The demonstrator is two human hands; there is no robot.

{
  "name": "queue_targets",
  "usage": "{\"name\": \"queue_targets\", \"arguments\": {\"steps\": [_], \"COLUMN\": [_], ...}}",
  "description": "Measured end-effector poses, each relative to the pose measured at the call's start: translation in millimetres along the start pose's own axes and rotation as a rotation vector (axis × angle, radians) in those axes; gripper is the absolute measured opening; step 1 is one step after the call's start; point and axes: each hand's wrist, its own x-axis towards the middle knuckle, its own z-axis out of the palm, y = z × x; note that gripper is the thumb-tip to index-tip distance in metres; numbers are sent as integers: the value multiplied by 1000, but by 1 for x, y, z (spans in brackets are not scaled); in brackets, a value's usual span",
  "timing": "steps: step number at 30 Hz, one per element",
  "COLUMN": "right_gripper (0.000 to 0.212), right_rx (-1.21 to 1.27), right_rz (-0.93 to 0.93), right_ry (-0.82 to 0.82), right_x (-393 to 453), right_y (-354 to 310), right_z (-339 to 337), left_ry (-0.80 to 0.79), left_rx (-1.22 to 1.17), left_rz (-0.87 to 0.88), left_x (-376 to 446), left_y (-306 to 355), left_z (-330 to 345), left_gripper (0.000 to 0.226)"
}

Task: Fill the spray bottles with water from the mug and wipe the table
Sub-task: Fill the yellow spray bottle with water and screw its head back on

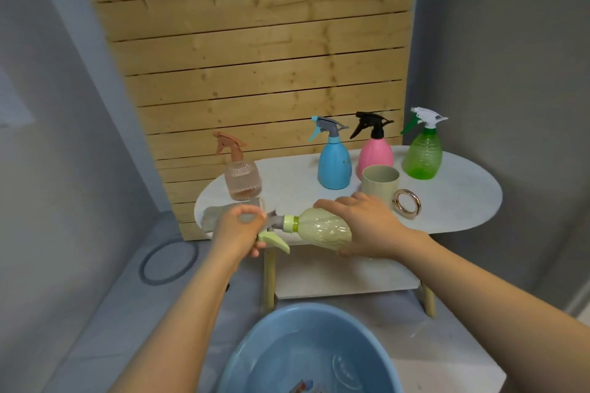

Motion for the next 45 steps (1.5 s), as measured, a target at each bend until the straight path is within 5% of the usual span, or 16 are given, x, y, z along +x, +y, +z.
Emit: {"name": "queue_targets", "arguments": {"steps": [5, 9, 14, 22, 28, 31, 38, 45], "right_gripper": [87, 85, 85, 88, 90, 89, 92, 92], "right_rx": [155, 380, 302, 6, -166, -153, 310, 644], "right_rz": [101, 124, 72, -161, -114, -1, 403, 582], "right_ry": [-113, -212, -203, 125, 324, 280, -29, -64], "right_x": [-4, -8, -6, 7, 12, 10, 2, 6], "right_y": [16, 31, 40, 27, 24, 32, 50, 56], "right_z": [2, 1, 5, 28, 39, 32, 34, 38], "left_ry": [-354, -627, -348, -141, 36, 57, 238, 206], "left_rx": [-156, 14, 309, 56, -143, -173, -111, -209], "left_rz": [-109, 107, 303, -96, -215, -226, -252, -308], "left_x": [2, 5, 13, 26, 45, 48, 68, 74], "left_y": [10, 2, -4, -13, -9, -8, -22, -33], "left_z": [-5, -19, -12, -3, -10, -24, -43, -6], "left_gripper": [33, 44, 15, 33, 23, 21, 29, 26]}}
